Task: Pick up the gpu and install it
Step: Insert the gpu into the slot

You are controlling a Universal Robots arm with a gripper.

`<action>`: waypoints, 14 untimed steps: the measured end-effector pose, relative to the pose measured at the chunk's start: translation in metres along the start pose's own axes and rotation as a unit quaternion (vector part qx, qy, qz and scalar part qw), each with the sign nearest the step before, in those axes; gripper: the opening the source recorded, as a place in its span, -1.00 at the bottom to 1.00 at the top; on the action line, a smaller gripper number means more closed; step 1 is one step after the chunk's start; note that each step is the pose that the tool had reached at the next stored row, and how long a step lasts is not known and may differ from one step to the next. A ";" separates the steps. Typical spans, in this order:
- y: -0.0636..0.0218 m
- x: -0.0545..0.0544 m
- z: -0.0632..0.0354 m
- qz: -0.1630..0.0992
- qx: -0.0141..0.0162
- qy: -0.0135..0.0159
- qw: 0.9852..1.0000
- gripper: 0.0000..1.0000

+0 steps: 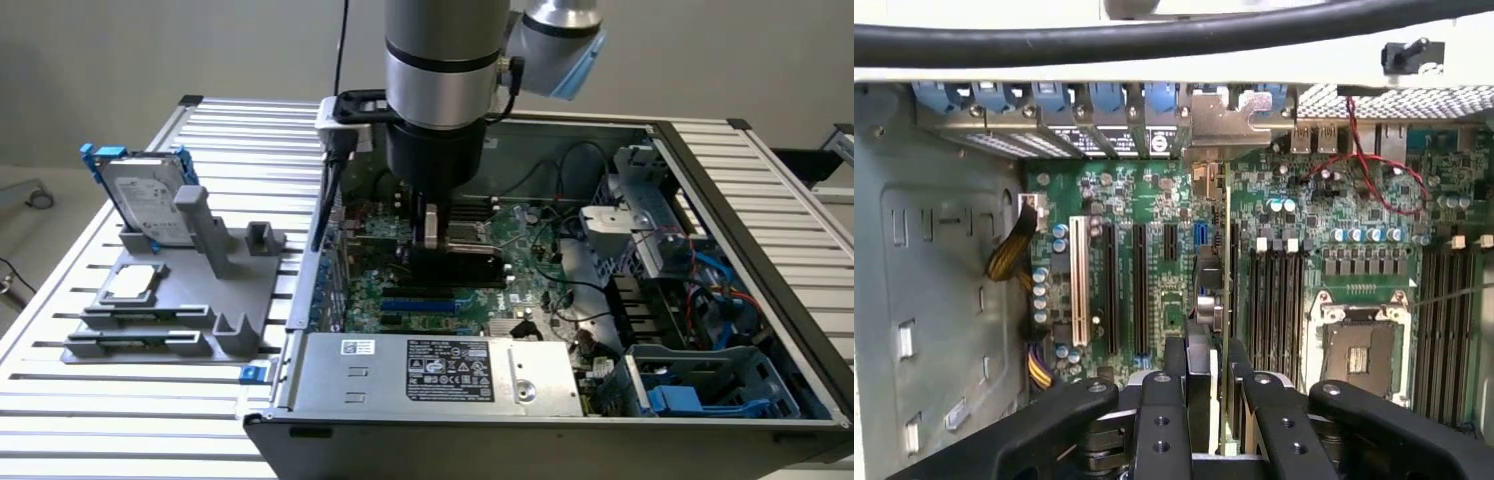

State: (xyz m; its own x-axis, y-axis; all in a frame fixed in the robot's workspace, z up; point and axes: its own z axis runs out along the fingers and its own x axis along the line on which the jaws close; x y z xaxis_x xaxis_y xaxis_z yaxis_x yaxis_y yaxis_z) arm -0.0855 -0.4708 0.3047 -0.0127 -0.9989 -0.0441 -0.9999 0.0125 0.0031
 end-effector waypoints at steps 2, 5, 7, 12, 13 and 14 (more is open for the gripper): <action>0.0018 0.000 0.0028 0.000 0.000 0.000 1.000 -0.47; 0.0028 0.000 0.0053 0.000 0.001 0.000 1.000 -0.47; 0.0028 0.000 0.0053 -0.001 0.001 0.000 1.000 -0.47; 0.0028 0.000 0.0078 -0.001 0.001 0.000 1.000 -0.47; 0.0028 0.000 0.0092 -0.001 0.001 0.000 1.000 -0.47; 0.0028 0.001 0.0110 -0.001 0.001 0.000 1.000 -0.47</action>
State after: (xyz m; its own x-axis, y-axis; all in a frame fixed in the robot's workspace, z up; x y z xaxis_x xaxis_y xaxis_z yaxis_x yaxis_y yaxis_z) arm -0.0884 -0.4708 0.2937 -0.0098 -0.9990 -0.0440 -1.0000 0.0097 0.0014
